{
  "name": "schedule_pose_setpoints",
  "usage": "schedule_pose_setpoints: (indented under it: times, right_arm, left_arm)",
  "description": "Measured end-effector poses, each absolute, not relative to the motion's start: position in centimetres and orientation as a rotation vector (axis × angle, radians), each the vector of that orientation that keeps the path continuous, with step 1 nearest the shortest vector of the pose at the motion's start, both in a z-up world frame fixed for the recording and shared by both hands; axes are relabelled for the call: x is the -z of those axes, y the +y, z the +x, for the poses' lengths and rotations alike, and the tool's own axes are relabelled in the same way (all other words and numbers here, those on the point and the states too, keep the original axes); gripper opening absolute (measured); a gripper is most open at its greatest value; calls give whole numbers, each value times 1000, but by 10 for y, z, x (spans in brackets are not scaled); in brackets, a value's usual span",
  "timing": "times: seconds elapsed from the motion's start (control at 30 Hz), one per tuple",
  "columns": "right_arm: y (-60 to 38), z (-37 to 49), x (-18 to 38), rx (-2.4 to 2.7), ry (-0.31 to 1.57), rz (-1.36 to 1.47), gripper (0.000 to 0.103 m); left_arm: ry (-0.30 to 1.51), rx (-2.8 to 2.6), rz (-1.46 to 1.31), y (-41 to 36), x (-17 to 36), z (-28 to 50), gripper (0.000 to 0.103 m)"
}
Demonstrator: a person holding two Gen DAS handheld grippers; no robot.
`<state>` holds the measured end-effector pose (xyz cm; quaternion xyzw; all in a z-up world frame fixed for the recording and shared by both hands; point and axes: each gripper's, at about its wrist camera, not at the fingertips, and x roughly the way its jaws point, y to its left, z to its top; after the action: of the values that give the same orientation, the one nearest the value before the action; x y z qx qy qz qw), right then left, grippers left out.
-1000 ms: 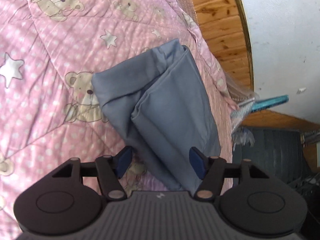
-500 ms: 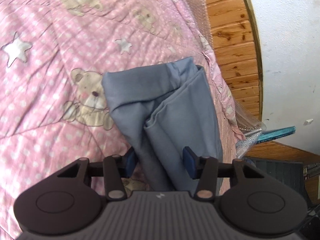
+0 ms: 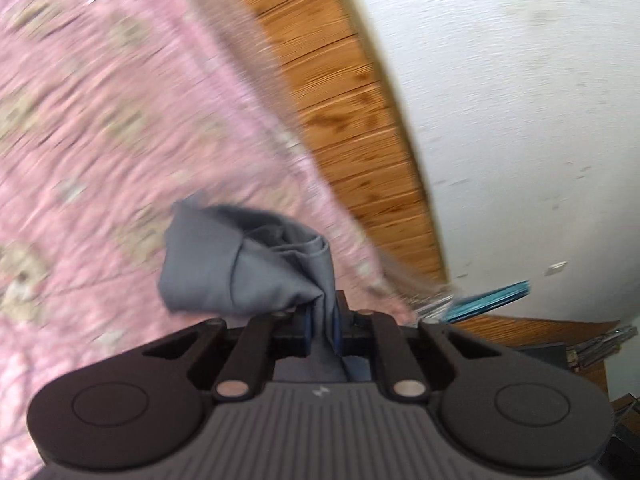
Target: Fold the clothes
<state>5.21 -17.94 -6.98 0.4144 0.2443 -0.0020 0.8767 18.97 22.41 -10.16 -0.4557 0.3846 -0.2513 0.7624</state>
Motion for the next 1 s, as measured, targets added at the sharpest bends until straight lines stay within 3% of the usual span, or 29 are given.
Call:
schedule_pose_setpoints:
  times: [0.13, 0.2, 0.3, 0.33, 0.37, 0.43, 0.57, 0.7, 0.87, 0.93, 1.0]
  right_arm:
    - [-206, 67, 25, -91, 434, 782, 18]
    - [-219, 62, 26, -112, 443, 750, 18]
    - [-242, 47, 77, -75, 543, 734, 24]
    - [-249, 43, 108, -26, 629, 727, 34]
    - [-256, 40, 140, 35, 728, 714, 36]
    - [-264, 27, 185, 183, 902, 667, 30]
    - [-276, -6, 162, 202, 776, 679, 30]
    - [-259, 36, 127, 51, 692, 515, 30]
    - [-251, 81, 174, -5, 826, 209, 29]
    - [-249, 97, 197, -18, 887, 81, 26]
    - [-266, 97, 208, -27, 888, 87, 28]
  left_arm:
    - [720, 606, -972, 204, 58, 172, 9]
    - [759, 596, -943, 191, 74, 154, 10]
    - [891, 540, -865, 171, 123, 123, 19]
    - [985, 474, -817, 168, 154, 115, 18]
    - [1047, 425, -807, 169, 174, 107, 14]
    - [1110, 381, -834, 177, 198, 87, 13]
    - [1010, 460, -809, 178, 168, 84, 14]
    - [889, 483, -755, 161, 152, 130, 18]
    - [977, 394, -639, 142, 193, 162, 18]
    - [1025, 362, -591, 142, 212, 158, 4]
    - [1042, 342, -608, 145, 218, 153, 4]
